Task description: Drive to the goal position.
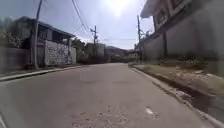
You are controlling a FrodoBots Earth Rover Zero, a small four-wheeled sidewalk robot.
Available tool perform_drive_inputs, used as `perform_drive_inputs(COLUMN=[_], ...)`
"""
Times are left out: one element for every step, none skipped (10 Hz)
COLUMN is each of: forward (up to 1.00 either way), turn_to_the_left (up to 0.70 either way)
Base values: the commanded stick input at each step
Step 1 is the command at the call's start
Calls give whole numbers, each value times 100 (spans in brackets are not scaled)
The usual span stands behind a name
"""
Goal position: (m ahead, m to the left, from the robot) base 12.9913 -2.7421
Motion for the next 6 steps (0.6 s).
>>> perform_drive_inputs(forward=[100,100,100,100,100,100], turn_to_the_left=[-12,7,-12,-33,-33,-33])
